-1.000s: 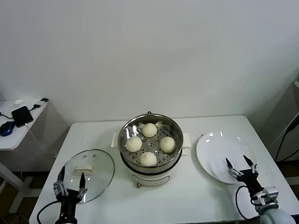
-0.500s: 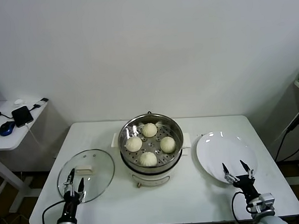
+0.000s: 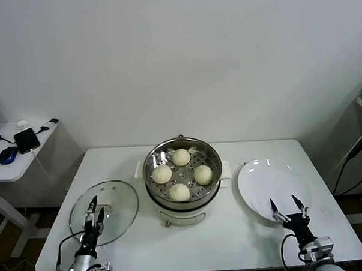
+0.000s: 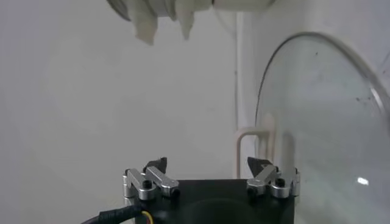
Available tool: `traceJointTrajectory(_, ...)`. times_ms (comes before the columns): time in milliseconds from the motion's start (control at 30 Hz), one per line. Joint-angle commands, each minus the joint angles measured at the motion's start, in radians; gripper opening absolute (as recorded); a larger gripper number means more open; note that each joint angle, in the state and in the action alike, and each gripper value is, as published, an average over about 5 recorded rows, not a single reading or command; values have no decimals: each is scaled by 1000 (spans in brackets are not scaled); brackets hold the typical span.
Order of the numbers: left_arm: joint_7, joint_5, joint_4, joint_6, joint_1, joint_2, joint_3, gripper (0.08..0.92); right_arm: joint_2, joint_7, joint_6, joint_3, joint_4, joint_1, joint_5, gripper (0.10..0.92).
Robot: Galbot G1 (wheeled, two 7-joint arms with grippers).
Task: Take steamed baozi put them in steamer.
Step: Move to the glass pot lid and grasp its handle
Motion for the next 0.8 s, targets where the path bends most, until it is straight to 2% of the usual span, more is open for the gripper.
traceJointTrajectory(33, -12, 27, 105, 2, -93, 22, 7, 823, 6, 1, 2, 2, 6, -15, -13, 823)
traceJointTrajectory(300, -35, 20, 143, -9, -110, 34, 12, 807, 10, 0, 2, -6, 2, -14, -24, 823)
traceJointTrajectory(400, -38, 22, 146, -10, -107, 31, 12, 742, 10, -1, 2, -8, 2, -13, -26, 823)
traceJointTrajectory(800, -71, 34, 219, -27, -137, 13, 14, 396, 9, -2, -2, -10, 10, -17, -26, 823)
